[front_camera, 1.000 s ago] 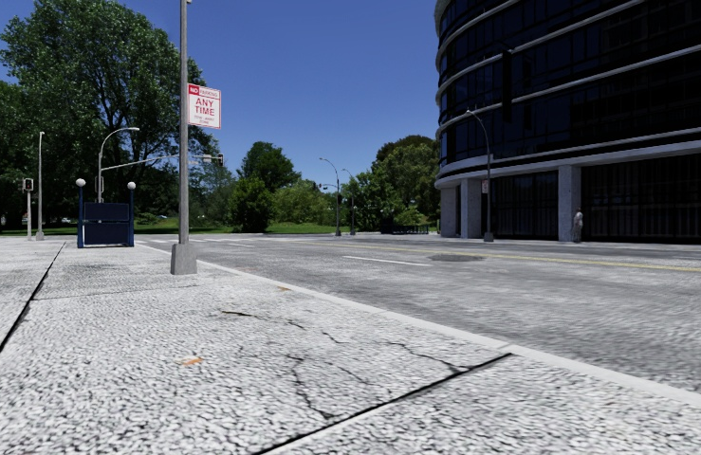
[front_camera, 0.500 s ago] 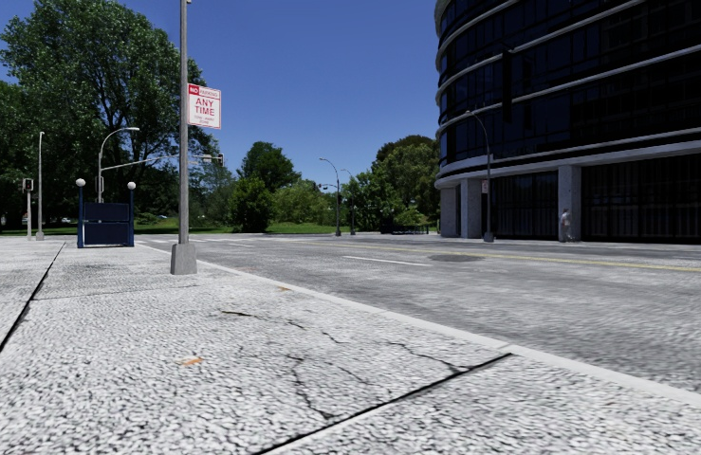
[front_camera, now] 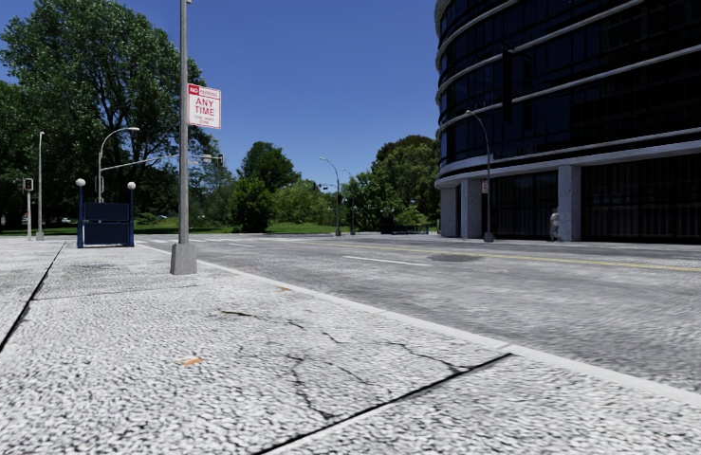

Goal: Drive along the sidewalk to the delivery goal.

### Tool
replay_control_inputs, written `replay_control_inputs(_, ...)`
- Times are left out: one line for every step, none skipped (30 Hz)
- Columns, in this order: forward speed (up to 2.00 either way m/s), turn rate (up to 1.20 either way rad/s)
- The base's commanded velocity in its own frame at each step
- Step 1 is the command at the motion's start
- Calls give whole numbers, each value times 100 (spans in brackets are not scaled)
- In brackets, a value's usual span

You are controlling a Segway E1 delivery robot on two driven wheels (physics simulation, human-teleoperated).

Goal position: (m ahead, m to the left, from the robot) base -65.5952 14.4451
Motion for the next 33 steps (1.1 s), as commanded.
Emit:
replay_control_inputs(0,-10)
replay_control_inputs(0,-31)
replay_control_inputs(0,-31)
replay_control_inputs(0,-48)
replay_control_inputs(0,-58)
replay_control_inputs(0,-65)
replay_control_inputs(0,-65)
replay_control_inputs(0,-67)
replay_control_inputs(0,-67)
replay_control_inputs(0,-67)
replay_control_inputs(0,-67)
replay_control_inputs(0,-67)
replay_control_inputs(0,-67)
replay_control_inputs(0,-67)
replay_control_inputs(0,-67)
replay_control_inputs(0,-67)
replay_control_inputs(0,-67)
replay_control_inputs(0,-67)
replay_control_inputs(0,-67)
replay_control_inputs(0,-67)
replay_control_inputs(0,-67)
replay_control_inputs(0,-67)
replay_control_inputs(0,-67)
replay_control_inputs(0,-67)
replay_control_inputs(0,-67)
replay_control_inputs(0,-67)
replay_control_inputs(0,-67)
replay_control_inputs(0,-67)
replay_control_inputs(0,-67)
replay_control_inputs(0,-67)
replay_control_inputs(0,-67)
replay_control_inputs(0,-67)
replay_control_inputs(0,-67)
